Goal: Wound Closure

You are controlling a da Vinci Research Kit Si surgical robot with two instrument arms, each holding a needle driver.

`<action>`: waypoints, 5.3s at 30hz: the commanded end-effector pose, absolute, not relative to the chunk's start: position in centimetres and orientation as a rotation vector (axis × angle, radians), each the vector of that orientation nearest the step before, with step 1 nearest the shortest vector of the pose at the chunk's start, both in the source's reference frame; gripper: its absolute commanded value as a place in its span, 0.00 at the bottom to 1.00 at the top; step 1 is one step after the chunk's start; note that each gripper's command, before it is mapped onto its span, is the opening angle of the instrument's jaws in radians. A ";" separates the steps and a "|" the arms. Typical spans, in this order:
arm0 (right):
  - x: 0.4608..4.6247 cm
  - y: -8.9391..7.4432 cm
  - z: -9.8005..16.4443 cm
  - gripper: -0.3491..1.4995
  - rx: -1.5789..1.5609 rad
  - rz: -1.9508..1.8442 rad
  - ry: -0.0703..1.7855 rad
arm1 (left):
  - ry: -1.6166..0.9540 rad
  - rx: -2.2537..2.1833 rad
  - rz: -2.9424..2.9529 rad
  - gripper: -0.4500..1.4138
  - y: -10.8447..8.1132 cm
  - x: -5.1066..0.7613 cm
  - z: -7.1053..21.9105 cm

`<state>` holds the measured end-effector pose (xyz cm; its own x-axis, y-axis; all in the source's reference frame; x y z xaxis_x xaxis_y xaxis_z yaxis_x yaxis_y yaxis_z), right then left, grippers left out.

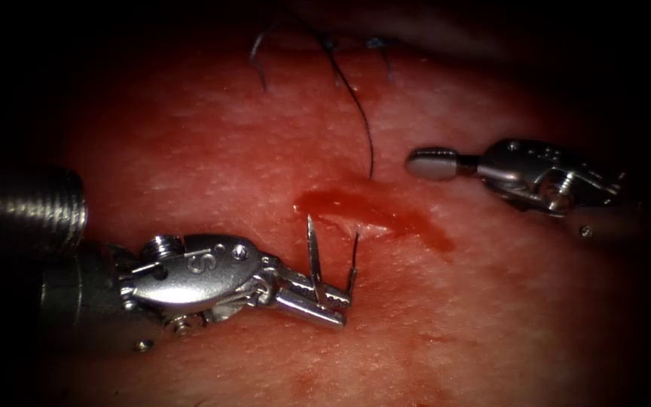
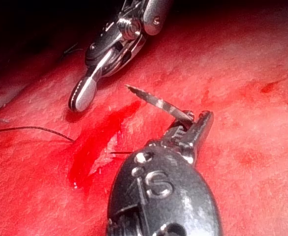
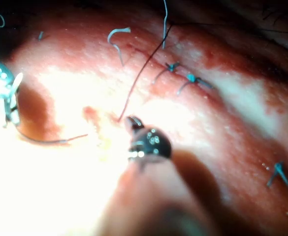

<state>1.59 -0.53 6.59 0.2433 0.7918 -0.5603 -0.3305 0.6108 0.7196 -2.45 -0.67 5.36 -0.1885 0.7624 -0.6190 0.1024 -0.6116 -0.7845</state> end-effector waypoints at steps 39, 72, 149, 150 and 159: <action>1.71 -0.4 6.0 0.83 0.994 1.358 1.037 | 0.416 -1.645 2.605 0.00 -0.1 -2.71 5.5; 2.16 -0.7 6.0 0.20 1.135 1.284 0.972 | 0.550 -1.627 2.680 0.00 -0.3 -2.89 5.6; 2.13 -0.4 6.0 0.00 0.169 0.453 1.422 | -0.798 -0.466 2.797 0.15 -0.2 -2.90 7.0; 2.14 -0.4 6.0 0.00 0.158 0.446 1.423 | -0.803 -0.470 2.798 0.15 -0.2 -2.90 6.9; 2.30 -0.5 6.1 0.00 -0.005 0.283 1.414 | -0.873 -0.510 2.794 0.18 -0.4 -2.88 6.8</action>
